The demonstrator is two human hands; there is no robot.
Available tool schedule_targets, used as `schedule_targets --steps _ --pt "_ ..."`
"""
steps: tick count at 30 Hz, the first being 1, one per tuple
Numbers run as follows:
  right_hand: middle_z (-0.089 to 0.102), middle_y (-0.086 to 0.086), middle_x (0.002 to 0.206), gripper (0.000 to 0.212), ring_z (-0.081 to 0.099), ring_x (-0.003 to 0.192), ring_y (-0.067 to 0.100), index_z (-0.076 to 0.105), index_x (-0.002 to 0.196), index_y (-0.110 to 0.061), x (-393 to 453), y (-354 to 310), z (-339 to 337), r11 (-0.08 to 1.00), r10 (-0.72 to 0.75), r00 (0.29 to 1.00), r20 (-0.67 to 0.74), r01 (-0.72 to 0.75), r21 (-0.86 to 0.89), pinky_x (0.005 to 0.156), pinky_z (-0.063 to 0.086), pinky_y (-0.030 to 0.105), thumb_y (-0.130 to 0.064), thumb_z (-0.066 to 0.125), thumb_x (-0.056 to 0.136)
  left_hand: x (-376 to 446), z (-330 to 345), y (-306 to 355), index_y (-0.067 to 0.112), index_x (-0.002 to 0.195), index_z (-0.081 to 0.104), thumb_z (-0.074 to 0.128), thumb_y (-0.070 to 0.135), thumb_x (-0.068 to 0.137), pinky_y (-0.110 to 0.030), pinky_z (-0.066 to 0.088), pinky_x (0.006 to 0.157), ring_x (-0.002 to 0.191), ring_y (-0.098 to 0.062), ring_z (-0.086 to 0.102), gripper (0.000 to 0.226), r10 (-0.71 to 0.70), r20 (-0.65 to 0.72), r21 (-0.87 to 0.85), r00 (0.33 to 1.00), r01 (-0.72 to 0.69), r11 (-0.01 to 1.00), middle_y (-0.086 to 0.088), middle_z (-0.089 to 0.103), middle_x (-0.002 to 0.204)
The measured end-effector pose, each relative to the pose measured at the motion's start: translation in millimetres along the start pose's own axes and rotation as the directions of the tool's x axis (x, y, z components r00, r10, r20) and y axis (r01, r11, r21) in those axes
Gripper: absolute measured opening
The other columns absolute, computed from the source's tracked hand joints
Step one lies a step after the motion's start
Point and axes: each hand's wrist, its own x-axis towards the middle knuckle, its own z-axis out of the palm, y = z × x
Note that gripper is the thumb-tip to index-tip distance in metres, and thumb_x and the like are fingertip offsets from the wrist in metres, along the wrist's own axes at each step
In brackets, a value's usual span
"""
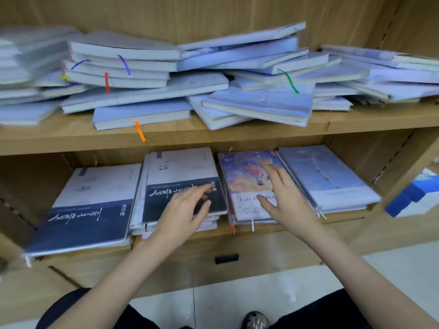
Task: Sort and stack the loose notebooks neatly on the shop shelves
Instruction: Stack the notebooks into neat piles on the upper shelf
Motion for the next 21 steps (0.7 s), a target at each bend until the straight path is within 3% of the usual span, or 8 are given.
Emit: schedule_targets --steps 4,8,10,13,16,18,21 --pt "0.060 0.012 0.115 0.043 0.051 0.104 0.020 0.038 0.131 -0.010 7.6 -56.6 -4.5 0.939 -0.345 0.915 -0.211 0.341 -0.057 0.091 0.040 0.030 -0.021 0.044 0.090 -19.6 -63.8 -3.1 0.008 0.118 0.058 0.044 0.015 0.090 -0.023 0.038 0.091 0.096 -0.008 0.054 0.033 0.157 -0.317 0.147 0.935 -0.115 0.982 -0.003 0.067 0.098" --pt "0.057 0.012 0.120 0.046 0.057 0.102 0.017 0.034 0.135 -0.011 19.9 -110.1 -20.2 0.846 -0.479 0.808 -0.343 0.529 0.066 0.088 0.048 0.023 -0.016 0.049 0.091 -22.2 -132.2 7.6 0.013 0.113 0.054 0.043 0.004 0.085 -0.026 0.037 0.090 0.095 -0.011 0.054 0.031 0.280 -0.524 0.245 0.804 -0.172 0.954 0.001 0.061 0.098" --pt "0.055 0.012 0.120 0.046 0.058 0.099 0.017 0.034 0.134 -0.012 33.9 -131.3 -28.7 0.805 -0.503 0.778 -0.376 0.580 0.122 0.085 0.050 0.024 -0.015 0.051 0.091 -18.5 -158.8 2.4 0.011 0.114 0.055 0.042 0.005 0.084 -0.028 0.036 0.089 0.098 -0.016 0.053 0.033 0.230 -0.555 0.255 0.799 -0.099 0.962 -0.004 0.061 0.103" --pt "0.049 0.012 0.123 0.045 0.053 0.108 0.022 0.038 0.132 -0.010 69.6 -154.9 -38.1 0.819 -0.488 0.795 -0.359 0.560 0.127 0.089 0.047 0.030 -0.021 0.050 0.090 -9.3 -187.2 -17.5 0.008 0.118 0.055 0.040 0.013 0.082 -0.029 0.035 0.091 0.105 -0.020 0.050 0.039 0.085 -0.562 0.228 0.823 0.055 0.972 -0.009 0.056 0.112" --pt "0.050 0.015 0.122 0.037 0.050 0.112 0.029 0.054 0.118 -0.003 106.2 -174.3 -46.3 0.862 -0.473 0.823 -0.314 0.506 0.028 0.092 0.042 0.033 -0.021 0.052 0.086 -2.2 -203.4 -34.7 0.008 0.118 0.055 0.039 0.020 0.082 -0.028 0.033 0.091 0.108 -0.022 0.048 0.041 0.013 -0.541 0.219 0.841 0.127 0.967 -0.008 0.053 0.114" --pt "0.055 0.015 0.116 0.029 0.050 0.107 0.034 0.060 0.109 -0.002 128.4 -182.6 -57.6 0.910 -0.414 0.870 -0.269 0.399 -0.109 0.086 0.043 0.042 -0.018 0.056 0.086 5.2 -211.5 -40.2 0.009 0.120 0.054 0.039 0.025 0.082 -0.032 0.034 0.092 0.109 -0.025 0.048 0.043 0.034 -0.506 0.264 0.862 0.117 0.957 -0.009 0.052 0.115" --pt "0.056 0.011 0.114 0.035 0.049 0.111 0.032 0.057 0.110 -0.006 160.3 -180.1 -85.9 0.911 -0.196 0.981 -0.005 0.180 -0.371 0.083 0.043 0.038 -0.030 0.062 0.085 28.7 -225.8 -39.3 0.013 0.120 0.055 0.044 0.028 0.083 -0.040 0.037 0.090 0.110 -0.027 0.047 0.041 0.157 -0.454 0.386 0.877 0.035 0.922 -0.010 0.053 0.118"
